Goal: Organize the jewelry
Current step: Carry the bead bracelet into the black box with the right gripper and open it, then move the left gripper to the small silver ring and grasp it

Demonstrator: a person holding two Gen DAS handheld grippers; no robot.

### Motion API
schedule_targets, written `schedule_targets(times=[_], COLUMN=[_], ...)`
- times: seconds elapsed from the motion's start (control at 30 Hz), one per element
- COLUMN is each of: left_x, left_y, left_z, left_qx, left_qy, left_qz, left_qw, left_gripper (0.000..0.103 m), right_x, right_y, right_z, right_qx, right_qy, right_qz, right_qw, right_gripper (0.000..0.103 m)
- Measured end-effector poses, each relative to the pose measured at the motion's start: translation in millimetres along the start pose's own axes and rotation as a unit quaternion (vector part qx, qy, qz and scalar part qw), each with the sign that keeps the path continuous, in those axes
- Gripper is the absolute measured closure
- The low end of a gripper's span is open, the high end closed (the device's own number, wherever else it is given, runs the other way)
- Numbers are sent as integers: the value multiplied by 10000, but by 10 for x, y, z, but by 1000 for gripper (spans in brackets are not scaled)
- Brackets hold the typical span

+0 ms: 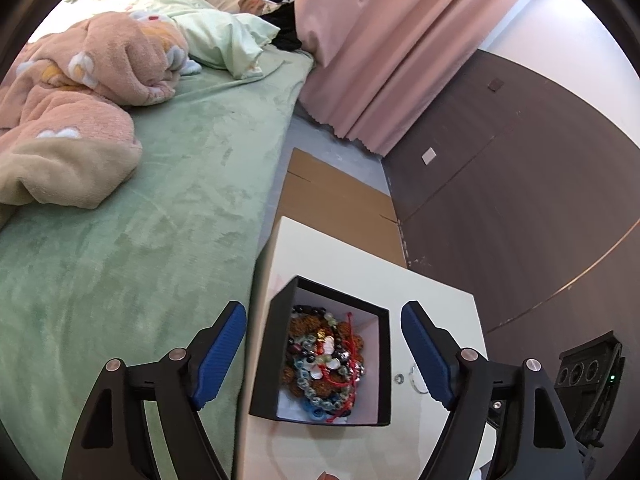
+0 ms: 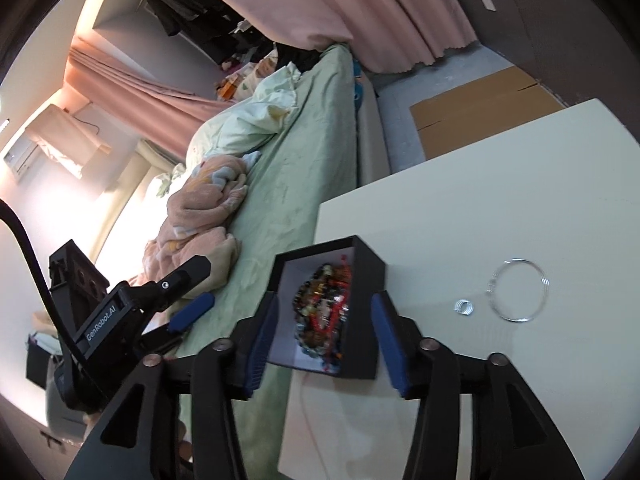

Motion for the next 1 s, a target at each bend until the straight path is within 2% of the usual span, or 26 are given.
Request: schedule_targets(times=[0.27,0.33,0.4,0.57,0.67,0.77,1.0], left_x=[-28,-13,8,49,73,117,228], left_y=[80,123,161,241,270,320,431], left_z=[-274,-361,-435,-631,-730,-866,-1113], left_qx=[343,476,573,813,919,1033,1271], left_qy=[27,18,24,28,-9,76,186], left_qz=[-20,18,60,82,47,86,230], left_qw=[9994,9989,9983,9966,9958,9946,9914], left_gripper=[23,23,23,23,22,15,13], right_x=[-305,-400,-500,-764,-865,-951,-1141], right_y=[-58,-92,-127,-233,-266,-292,-337], right_z=[-245,-326,-393,-573,-692,-803,-1008], right_qx=[4,66,121,381,574,709,912], right_qy=[423,502,572,620,648,707,796], right_qz=[-248,-307,-411,-669,-721,-765,-842], right_qw=[9988,9982,9974,9951,9936,9920,9891], right_gripper=[46,39,25,21,12,11,11])
Point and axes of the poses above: each gripper's, at about its wrist camera, not at the fingertips, and x roughly the way its jaws point, z to its left, y to its underside, the point moved 9 cm from there along x, roughly the way its jaws point, and after that the axes turned 15 degrees about x, right-handed, at the moved point
